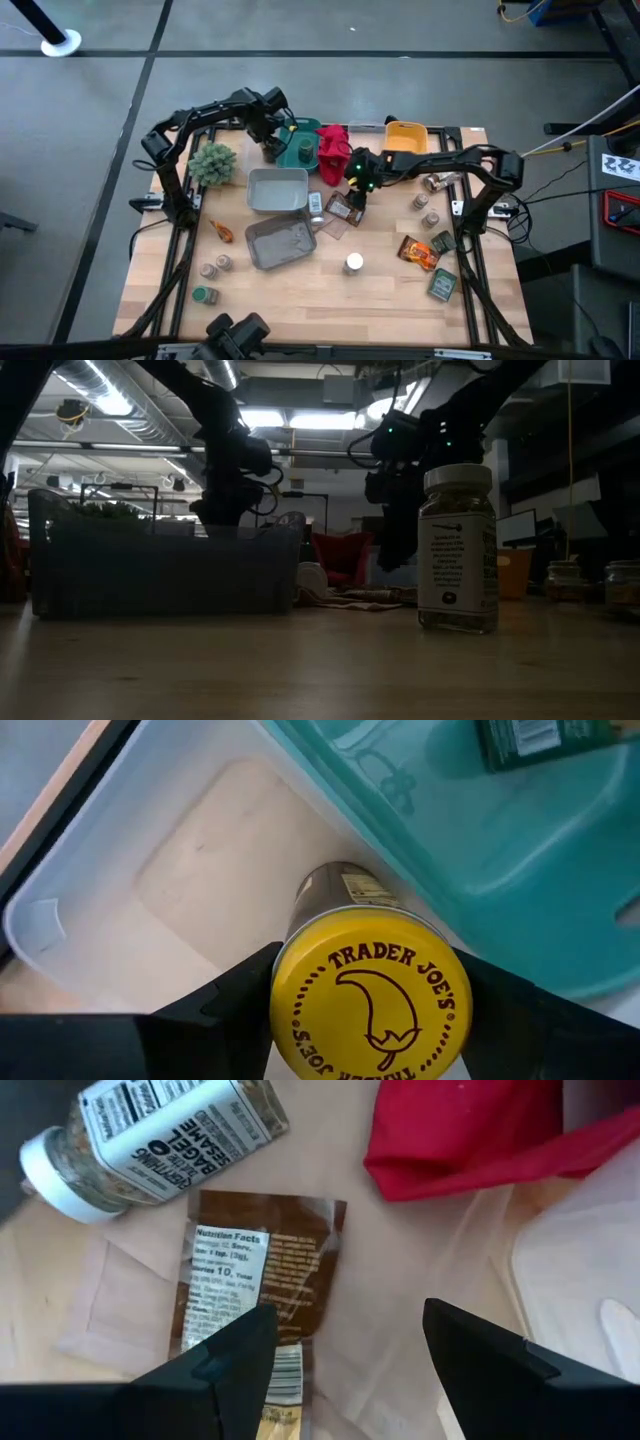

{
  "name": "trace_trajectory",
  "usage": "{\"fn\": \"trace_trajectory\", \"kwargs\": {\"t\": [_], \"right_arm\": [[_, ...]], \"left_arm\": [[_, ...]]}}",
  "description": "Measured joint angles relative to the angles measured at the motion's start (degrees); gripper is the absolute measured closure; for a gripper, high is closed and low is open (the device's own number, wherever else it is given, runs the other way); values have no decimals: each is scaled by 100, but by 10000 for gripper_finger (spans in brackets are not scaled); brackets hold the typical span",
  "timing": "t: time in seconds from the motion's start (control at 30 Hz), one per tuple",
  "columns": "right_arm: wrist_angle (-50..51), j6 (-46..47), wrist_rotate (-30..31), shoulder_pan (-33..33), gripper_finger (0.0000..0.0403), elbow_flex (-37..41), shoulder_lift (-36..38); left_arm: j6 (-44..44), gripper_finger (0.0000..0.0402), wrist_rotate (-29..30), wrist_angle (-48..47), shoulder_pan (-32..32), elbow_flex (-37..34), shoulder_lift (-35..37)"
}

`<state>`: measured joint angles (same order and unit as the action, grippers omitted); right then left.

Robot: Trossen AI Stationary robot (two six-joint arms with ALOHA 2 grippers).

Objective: Sort spices by type
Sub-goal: Put the yellow seasoning bottle into the left transparent bin

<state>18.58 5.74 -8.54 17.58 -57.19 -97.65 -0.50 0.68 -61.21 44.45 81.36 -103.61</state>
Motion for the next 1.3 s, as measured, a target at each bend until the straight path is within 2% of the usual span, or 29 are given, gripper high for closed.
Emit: {"fn": "trace_trajectory", "kwargs": {"t": [0.13, 0.73, 0.87, 1.07, 1.3], "right_arm": [[-203, -4, 2, 0, 152, -2, -124], [-622, 4, 156, -179, 152, -4, -203], [-750, -2, 473, -418, 152, -4, -203], [-803, -15, 1266, -640, 152, -4, -203], [-799, 0, 1294, -636, 152, -4, -203]], "left_arm": [[-6, 161, -2, -335, 17, 119, 9], [-104, 160, -6, -312, 10, 125, 863], [-104, 160, -6, -263, 11, 125, 1092], [-156, 160, -6, -263, 11, 125, 1338], [-96, 160, -6, -26, 11, -111, 1353]]}}
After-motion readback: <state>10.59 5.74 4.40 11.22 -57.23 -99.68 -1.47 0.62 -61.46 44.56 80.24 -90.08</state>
